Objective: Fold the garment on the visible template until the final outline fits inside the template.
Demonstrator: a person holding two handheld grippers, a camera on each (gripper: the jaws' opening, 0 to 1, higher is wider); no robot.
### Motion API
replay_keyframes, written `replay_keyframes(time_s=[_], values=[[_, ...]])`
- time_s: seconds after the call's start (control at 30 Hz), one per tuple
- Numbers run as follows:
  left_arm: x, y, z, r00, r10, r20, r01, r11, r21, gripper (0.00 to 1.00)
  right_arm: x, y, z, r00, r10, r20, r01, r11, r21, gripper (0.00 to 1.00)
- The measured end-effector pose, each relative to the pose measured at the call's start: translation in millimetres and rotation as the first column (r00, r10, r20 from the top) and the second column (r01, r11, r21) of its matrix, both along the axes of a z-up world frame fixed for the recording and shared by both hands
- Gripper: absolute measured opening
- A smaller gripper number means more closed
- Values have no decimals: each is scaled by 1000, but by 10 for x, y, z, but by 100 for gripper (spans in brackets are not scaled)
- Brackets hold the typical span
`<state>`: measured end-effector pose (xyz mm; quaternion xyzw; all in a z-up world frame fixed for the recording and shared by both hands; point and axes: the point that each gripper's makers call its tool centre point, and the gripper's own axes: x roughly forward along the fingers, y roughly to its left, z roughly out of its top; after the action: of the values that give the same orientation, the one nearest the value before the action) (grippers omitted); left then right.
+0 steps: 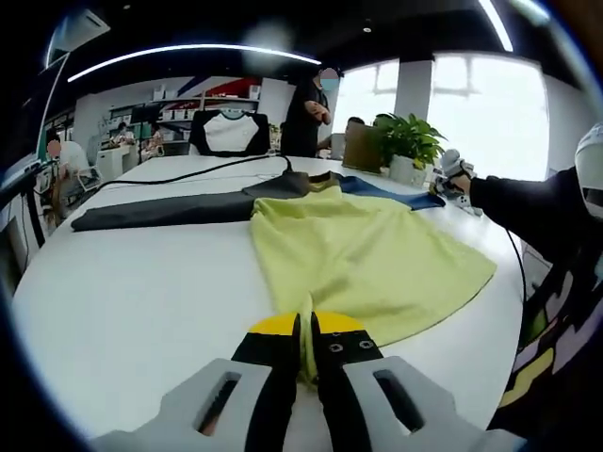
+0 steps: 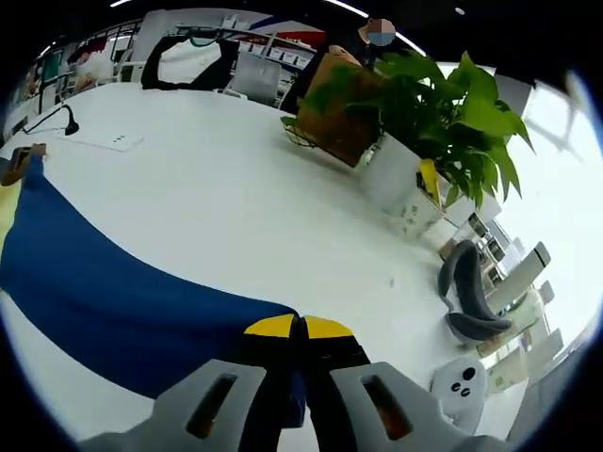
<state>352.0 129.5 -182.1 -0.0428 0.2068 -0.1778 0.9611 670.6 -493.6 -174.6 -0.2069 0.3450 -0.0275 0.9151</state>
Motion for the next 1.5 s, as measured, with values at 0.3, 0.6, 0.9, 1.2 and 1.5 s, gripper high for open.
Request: replay_keyframes(time_s=[0.3,0.6,0.9,1.2,1.5], values=[[-19,55,10,1000,11,-2,-11,1000,-9,4,-19,-33,-85,1000,-1,-13,2,999,35,0],[-32,20,28,1000,5,-2,-5,1000,-18,4,-16,-46,-155,999,21,-35,-20,1000,19,0],[-38,-36,46,1000,-8,2,8,1000,-23,4,-11,-213,-143,999,-12,-33,12,1000,2,3],[-49,-80,48,1000,-16,2,16,999,-41,4,-7,-242,-149,999,-8,-32,7,999,-36,3],[-56,-92,71,999,-33,6,33,997,-63,4,-33,-353,43,995,-65,75,68,997,-32,19]])
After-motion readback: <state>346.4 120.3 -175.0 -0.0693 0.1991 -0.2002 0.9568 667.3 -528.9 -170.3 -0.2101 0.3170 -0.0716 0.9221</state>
